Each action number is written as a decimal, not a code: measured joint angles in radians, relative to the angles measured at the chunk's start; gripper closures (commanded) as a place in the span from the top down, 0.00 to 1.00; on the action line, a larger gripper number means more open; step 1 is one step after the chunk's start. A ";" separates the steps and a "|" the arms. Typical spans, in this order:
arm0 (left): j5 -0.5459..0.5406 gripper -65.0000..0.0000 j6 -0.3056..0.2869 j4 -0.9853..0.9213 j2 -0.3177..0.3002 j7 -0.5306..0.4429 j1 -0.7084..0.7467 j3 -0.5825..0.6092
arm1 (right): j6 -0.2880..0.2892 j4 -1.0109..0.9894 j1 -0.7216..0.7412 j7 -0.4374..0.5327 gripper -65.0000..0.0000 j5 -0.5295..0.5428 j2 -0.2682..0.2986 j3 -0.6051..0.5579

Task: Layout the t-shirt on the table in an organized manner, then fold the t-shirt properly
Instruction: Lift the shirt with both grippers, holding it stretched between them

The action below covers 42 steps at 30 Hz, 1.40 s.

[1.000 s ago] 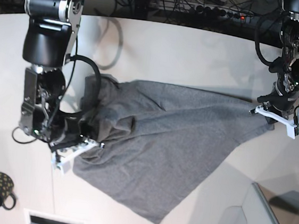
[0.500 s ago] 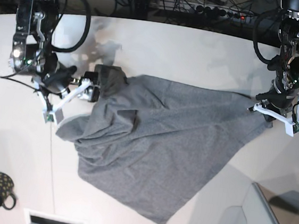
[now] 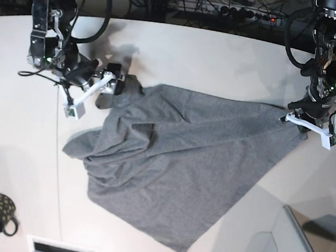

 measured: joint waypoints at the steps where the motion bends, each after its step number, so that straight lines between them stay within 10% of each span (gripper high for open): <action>1: 0.000 0.00 0.000 0.000 0.000 0.000 0.000 0.000 | 0.013 -0.021 0.006 0.000 0.73 0.005 -0.010 0.000; 4: 0.000 0.00 0.000 0.000 -0.001 0.000 0.000 0.000 | 0.029 -0.090 0.047 0.017 0.66 0.016 -0.032 -0.003; 9: 0.000 0.00 -0.001 -0.001 0.000 0.000 0.000 0.000 | 0.029 -0.076 0.024 -0.017 0.00 0.003 -0.021 0.004; 15: 0.005 0.00 0.000 0.024 -0.013 0.003 0.005 0.008 | 0.017 0.251 -0.122 -0.031 0.00 -0.004 0.029 0.009; 22: 0.274 0.00 -0.016 0.174 0.050 0.000 0.027 0.010 | 0.026 0.549 -0.242 -0.055 0.01 0.005 0.047 0.097; 32: 0.398 0.00 -0.016 -0.023 0.079 0.005 -0.095 0.192 | 0.002 0.315 -0.068 -0.170 0.01 -0.002 0.068 0.126; 42: 0.403 0.00 -0.017 -0.372 0.068 0.004 -0.594 0.460 | 0.063 -0.193 0.440 -0.072 0.01 0.006 0.289 0.043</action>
